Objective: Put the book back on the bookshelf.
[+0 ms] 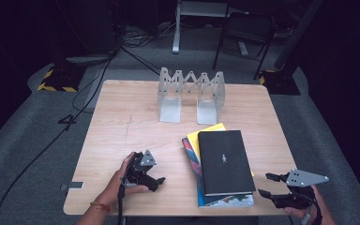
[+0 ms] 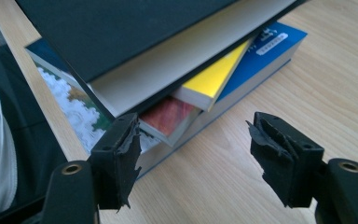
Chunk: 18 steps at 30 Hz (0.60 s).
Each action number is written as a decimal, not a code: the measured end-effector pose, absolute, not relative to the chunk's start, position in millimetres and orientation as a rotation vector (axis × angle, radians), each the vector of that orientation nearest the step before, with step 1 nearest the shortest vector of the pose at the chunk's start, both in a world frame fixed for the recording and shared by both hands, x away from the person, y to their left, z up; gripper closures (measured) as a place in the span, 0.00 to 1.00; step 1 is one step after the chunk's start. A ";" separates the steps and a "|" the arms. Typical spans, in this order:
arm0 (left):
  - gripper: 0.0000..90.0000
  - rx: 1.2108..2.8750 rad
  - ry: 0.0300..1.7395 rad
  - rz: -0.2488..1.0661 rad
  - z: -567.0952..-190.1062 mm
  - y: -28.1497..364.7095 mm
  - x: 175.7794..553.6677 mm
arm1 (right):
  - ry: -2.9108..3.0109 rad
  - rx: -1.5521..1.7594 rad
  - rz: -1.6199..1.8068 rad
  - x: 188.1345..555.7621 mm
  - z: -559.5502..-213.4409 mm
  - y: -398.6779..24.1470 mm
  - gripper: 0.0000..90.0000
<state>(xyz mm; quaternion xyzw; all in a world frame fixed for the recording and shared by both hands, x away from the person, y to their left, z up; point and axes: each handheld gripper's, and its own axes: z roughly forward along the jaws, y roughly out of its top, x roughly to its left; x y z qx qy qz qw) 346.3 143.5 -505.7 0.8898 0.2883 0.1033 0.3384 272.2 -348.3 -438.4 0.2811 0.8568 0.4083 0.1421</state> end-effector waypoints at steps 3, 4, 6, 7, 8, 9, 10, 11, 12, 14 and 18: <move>0.00 2.319 0.753 0.271 -505.6 143.2 346.3 | 2.475 0.786 1.182 270.4 -433.9 -344.7 0.37; 0.00 2.317 0.754 0.271 -505.7 143.0 346.3 | 2.471 0.778 1.182 269.8 -431.8 -343.8 0.37; 0.00 2.315 0.752 0.273 -505.8 142.5 346.4 | 2.460 0.762 1.227 269.5 -426.2 -344.3 0.37; 0.00 2.317 0.757 0.272 -505.6 142.2 346.4 | 2.450 0.764 1.232 270.0 -424.0 -345.1 0.37; 0.00 2.316 0.757 0.270 -505.7 141.9 346.4 | 2.439 0.778 1.250 271.0 -421.3 -345.6 0.37; 0.00 2.315 0.758 0.270 -505.7 141.5 346.6 | 2.431 0.777 1.264 272.1 -418.9 -345.5 0.37; 0.00 2.317 0.759 0.269 -505.5 141.2 346.8 | 2.428 0.768 1.265 273.0 -416.9 -344.0 0.37; 0.00 2.319 0.756 0.273 -505.5 140.5 347.5 | 2.427 0.764 1.255 274.4 -414.6 -341.9 0.37; 0.00 2.312 0.767 0.271 -505.7 139.3 347.4 | 2.424 0.764 1.265 277.4 -412.0 -338.8 0.37; 0.00 2.314 0.768 0.275 -505.5 137.5 347.9 | 2.427 0.761 1.284 283.0 -408.8 -332.3 0.36; 0.03 2.324 0.761 0.275 -504.0 133.2 348.0 | 2.471 0.775 1.270 295.4 -408.6 -317.4 0.32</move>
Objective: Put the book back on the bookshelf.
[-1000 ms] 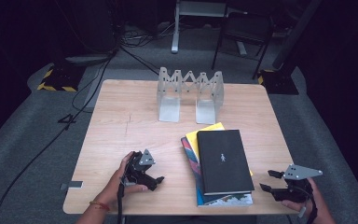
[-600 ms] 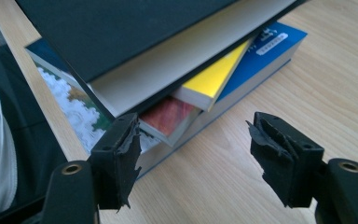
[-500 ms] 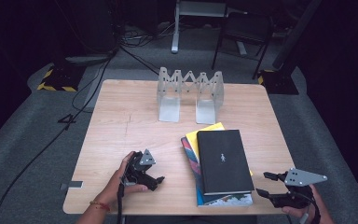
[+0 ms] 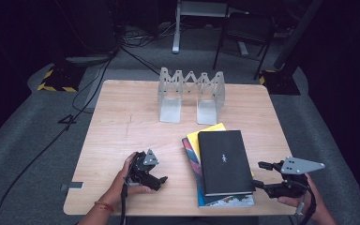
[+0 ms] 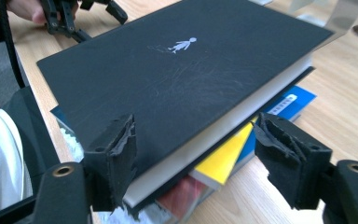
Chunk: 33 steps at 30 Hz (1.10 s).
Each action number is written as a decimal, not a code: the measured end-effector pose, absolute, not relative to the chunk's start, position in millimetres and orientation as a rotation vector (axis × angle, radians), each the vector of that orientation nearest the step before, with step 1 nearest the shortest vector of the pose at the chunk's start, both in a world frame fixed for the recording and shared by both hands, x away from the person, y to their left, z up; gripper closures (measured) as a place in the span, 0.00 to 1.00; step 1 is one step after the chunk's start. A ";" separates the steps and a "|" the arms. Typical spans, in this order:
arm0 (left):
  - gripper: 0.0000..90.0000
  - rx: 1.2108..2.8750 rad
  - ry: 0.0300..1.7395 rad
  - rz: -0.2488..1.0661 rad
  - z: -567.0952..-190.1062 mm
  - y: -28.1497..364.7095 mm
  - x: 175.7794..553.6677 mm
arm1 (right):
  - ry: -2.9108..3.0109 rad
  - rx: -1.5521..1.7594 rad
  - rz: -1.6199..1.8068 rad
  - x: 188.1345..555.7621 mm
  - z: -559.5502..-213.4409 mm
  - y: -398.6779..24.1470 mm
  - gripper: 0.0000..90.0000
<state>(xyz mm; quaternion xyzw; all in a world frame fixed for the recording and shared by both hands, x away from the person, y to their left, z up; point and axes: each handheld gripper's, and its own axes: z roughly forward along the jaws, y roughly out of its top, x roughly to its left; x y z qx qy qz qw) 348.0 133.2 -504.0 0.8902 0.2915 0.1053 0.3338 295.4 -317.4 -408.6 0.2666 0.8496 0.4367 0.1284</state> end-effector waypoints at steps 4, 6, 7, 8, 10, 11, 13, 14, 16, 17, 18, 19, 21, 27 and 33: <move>0.11 2.330 0.721 0.258 -502.0 126.8 346.9 | 2.520 0.832 1.306 307.8 -413.5 -311.5 0.27; 0.12 2.333 0.716 0.252 -501.4 123.5 346.8 | 2.552 0.856 1.326 313.2 -415.2 -310.2 0.24; 0.13 2.335 0.710 0.253 -500.8 121.2 346.9 | 2.563 0.867 1.331 316.0 -416.2 -309.4 0.22; 0.16 2.335 0.710 0.253 -500.8 121.2 346.9 | 2.563 0.867 1.331 316.0 -416.2 -309.4 0.22; 0.18 2.336 0.701 0.256 -500.1 116.8 346.7 | 2.597 0.907 1.353 324.3 -420.1 -308.1 0.17; 0.17 2.338 0.695 0.257 -500.0 114.9 346.7 | 2.603 0.923 1.367 326.9 -421.9 -307.7 0.16; 0.18 2.345 0.683 0.264 -499.1 110.5 346.0 | 2.619 0.945 1.397 331.7 -425.8 -306.3 0.13; 0.18 2.345 0.683 0.264 -499.1 110.5 346.0 | 2.619 0.945 1.397 331.7 -425.8 -306.3 0.13; 0.18 2.346 0.663 0.280 -497.4 104.6 344.7 | 2.625 0.942 1.396 334.8 -427.3 -304.2 0.09; 0.18 2.337 0.647 0.284 -495.0 100.4 343.8 | 2.631 0.933 1.398 336.0 -427.4 -302.2 0.09; 0.18 2.337 0.647 0.284 -495.0 100.4 343.8 | 2.631 0.933 1.398 336.0 -427.4 -302.2 0.09; 0.18 2.332 0.638 0.286 -493.8 98.2 343.6 | 2.633 0.935 1.401 336.5 -428.0 -300.8 0.09; 0.19 2.324 0.625 0.281 -491.1 93.8 343.0 | 2.644 0.938 1.426 338.0 -430.4 -295.8 0.07; 0.21 2.320 0.578 0.294 -486.8 84.2 343.1 | 2.615 0.966 1.387 335.9 -429.9 -284.4 0.05; 0.25 2.298 0.575 0.304 -482.8 77.8 348.3 | 2.605 0.927 1.352 333.6 -427.2 -272.6 0.05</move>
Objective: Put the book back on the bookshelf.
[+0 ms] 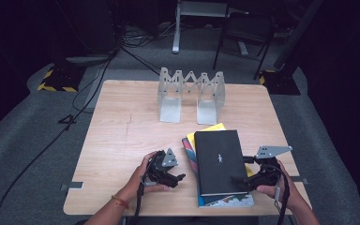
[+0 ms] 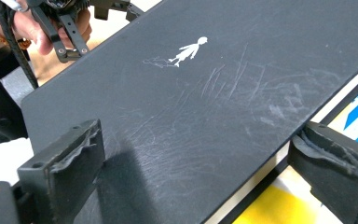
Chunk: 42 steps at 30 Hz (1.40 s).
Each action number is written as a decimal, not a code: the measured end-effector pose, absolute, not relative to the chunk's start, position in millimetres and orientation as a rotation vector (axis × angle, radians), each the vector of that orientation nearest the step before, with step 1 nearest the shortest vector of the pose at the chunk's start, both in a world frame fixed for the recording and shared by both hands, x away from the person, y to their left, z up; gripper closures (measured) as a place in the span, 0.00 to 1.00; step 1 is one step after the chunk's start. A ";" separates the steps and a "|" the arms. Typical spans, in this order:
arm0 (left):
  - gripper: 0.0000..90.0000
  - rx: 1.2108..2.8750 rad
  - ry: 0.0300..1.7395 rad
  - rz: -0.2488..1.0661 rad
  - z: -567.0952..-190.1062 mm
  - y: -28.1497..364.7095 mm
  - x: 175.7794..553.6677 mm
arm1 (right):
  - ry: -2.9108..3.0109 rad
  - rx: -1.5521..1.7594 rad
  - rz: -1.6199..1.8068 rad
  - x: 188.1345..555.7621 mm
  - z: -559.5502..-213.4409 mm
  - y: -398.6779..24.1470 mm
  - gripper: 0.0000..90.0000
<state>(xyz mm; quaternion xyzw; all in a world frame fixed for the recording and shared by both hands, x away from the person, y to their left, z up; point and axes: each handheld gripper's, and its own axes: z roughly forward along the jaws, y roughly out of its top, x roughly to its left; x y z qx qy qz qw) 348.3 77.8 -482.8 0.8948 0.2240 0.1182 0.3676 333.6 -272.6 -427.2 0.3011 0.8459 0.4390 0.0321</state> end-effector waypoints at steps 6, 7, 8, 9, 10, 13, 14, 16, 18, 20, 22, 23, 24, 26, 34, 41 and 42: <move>0.30 2.273 0.586 0.333 -481.1 72.9 355.8 | 2.613 0.910 1.360 337.2 -427.3 -268.6 0.05; 0.31 2.270 0.587 0.339 -481.2 72.2 356.9 | 2.606 0.908 1.360 337.6 -427.4 -267.7 0.05; 0.32 2.274 0.585 0.339 -481.1 71.6 358.4 | 2.591 0.893 1.356 337.4 -427.0 -266.4 0.05; 0.33 2.272 0.593 0.346 -481.4 70.5 359.7 | 2.590 0.884 1.353 338.1 -426.6 -265.3 0.05; 0.34 2.272 0.593 0.346 -481.4 70.5 359.7 | 2.590 0.884 1.353 338.1 -426.6 -265.3 0.05; 0.36 2.250 0.600 0.357 -480.7 68.4 363.5 | 2.592 0.873 1.364 341.9 -427.1 -262.7 0.06; 0.38 2.247 0.598 0.375 -480.3 67.3 364.3 | 2.593 0.873 1.365 342.8 -427.2 -262.2 0.07; 0.41 2.244 0.605 0.364 -480.4 65.3 366.4 | 2.599 0.865 1.366 344.7 -426.8 -260.8 0.07; 0.42 2.235 0.611 0.332 -481.1 65.2 368.6 | 2.615 0.862 1.349 346.2 -425.3 -259.3 0.07; 0.42 2.221 0.622 0.325 -481.9 66.7 369.5 | 2.632 0.849 1.331 348.1 -423.8 -257.7 0.07; 0.42 2.201 0.622 0.307 -481.3 67.8 369.9 | 2.639 0.831 1.329 349.6 -423.4 -256.5 0.07; 0.43 2.187 0.619 0.300 -480.3 67.9 369.1 | 2.642 0.824 1.336 350.2 -423.7 -255.4 0.07; 0.43 2.176 0.614 0.302 -479.2 67.8 368.5 | 2.637 0.820 1.345 350.6 -424.4 -254.3 0.07; 0.44 2.188 0.604 0.336 -477.8 65.7 367.2 | 2.634 0.809 1.357 351.0 -425.3 -252.4 0.07; 0.44 2.142 0.685 0.307 -481.8 73.9 380.6 | 2.625 0.769 1.353 349.5 -424.0 -246.8 0.07; 0.42 2.152 0.622 0.340 -481.6 75.4 391.0 | 2.608 0.735 1.344 347.0 -421.8 -245.5 0.08; 0.43 2.151 0.615 0.333 -482.1 76.5 391.6 | 2.597 0.727 1.339 345.8 -420.9 -244.2 0.08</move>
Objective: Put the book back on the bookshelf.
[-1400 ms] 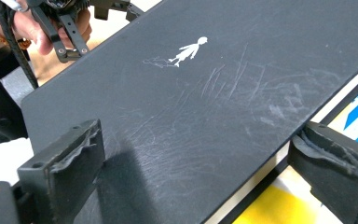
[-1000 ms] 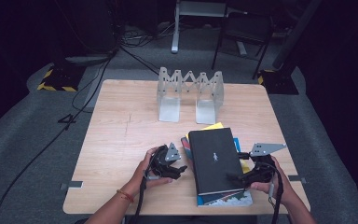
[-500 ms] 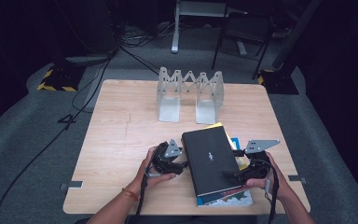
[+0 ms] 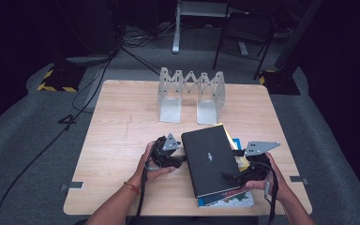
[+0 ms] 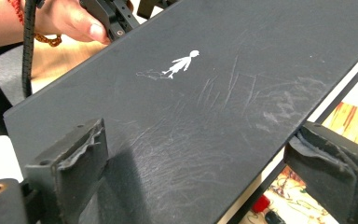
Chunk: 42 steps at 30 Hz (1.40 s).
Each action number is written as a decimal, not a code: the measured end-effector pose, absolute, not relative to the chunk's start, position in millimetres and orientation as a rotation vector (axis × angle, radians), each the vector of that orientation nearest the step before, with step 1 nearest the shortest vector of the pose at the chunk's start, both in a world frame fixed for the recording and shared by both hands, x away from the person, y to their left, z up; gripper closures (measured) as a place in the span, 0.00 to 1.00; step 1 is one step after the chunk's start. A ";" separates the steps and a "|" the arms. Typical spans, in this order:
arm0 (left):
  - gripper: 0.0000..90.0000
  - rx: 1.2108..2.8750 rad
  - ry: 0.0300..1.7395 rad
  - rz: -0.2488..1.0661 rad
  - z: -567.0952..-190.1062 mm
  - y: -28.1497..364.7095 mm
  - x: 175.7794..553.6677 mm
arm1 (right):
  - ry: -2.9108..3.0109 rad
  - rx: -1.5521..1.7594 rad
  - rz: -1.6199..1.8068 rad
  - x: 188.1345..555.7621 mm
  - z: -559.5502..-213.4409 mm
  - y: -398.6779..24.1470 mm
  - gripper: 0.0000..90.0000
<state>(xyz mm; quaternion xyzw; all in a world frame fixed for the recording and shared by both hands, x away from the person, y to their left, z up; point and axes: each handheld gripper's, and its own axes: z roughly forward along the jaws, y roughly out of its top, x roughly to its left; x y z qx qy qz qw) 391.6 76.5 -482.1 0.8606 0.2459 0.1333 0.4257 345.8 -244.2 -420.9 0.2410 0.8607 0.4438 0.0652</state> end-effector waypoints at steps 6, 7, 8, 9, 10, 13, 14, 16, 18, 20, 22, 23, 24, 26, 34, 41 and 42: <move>0.46 2.121 0.604 0.325 -482.2 80.2 390.2 | 2.560 0.667 1.342 341.0 -416.9 -240.9 0.09; 0.49 2.115 0.604 0.336 -481.4 80.1 389.1 | 2.549 0.648 1.345 340.1 -415.5 -240.7 0.09; 0.49 2.113 0.608 0.344 -480.8 80.1 388.8 | 2.536 0.628 1.346 338.8 -413.6 -240.3 0.09; 0.49 2.113 0.610 0.349 -480.6 80.2 388.8 | 2.523 0.612 1.349 337.9 -412.0 -239.8 0.10; 0.49 2.109 0.618 0.357 -480.6 80.3 388.6 | 2.506 0.604 1.358 337.4 -410.4 -239.8 0.12; 0.50 2.111 0.632 0.348 -481.6 80.3 389.2 | 2.441 0.574 1.421 337.7 -406.1 -241.7 0.18; 0.50 2.120 0.630 0.346 -482.6 80.1 390.1 | 2.427 0.566 1.435 337.7 -404.4 -241.6 0.21; 0.50 2.126 0.651 0.330 -484.7 80.4 392.0 | 2.440 0.569 1.433 340.3 -402.6 -240.4 0.25; 0.50 2.126 0.673 0.343 -484.5 81.4 394.2 | 2.442 0.572 1.461 343.2 -400.7 -241.0 0.30; 0.50 2.119 0.687 0.343 -484.0 82.7 395.1 | 2.466 0.578 1.452 345.4 -399.8 -240.8 0.31; 0.50 2.105 0.715 0.348 -483.4 85.5 398.0 | 2.489 0.575 1.469 349.5 -398.4 -242.0 0.33; 0.50 2.105 0.719 0.350 -483.7 85.9 399.6 | 2.498 0.572 1.476 351.3 -398.4 -242.5 0.34; 0.49 2.103 0.736 0.361 -484.3 85.2 401.1 | 2.511 0.573 1.480 353.1 -399.0 -242.5 0.34; 0.49 2.099 0.752 0.370 -486.7 84.0 407.9 | 2.547 0.575 1.477 357.6 -402.3 -242.2 0.34; 0.52 2.050 0.752 0.368 -485.7 87.2 414.5 | 2.533 0.569 1.575 362.0 -406.5 -246.6 0.40; 0.55 2.000 0.757 0.373 -484.1 90.8 417.4 | 2.528 0.487 1.649 366.6 -400.5 -237.1 0.51; 0.55 1.984 0.768 0.364 -481.9 91.2 419.2 | 2.525 0.486 1.656 367.5 -399.3 -237.7 0.52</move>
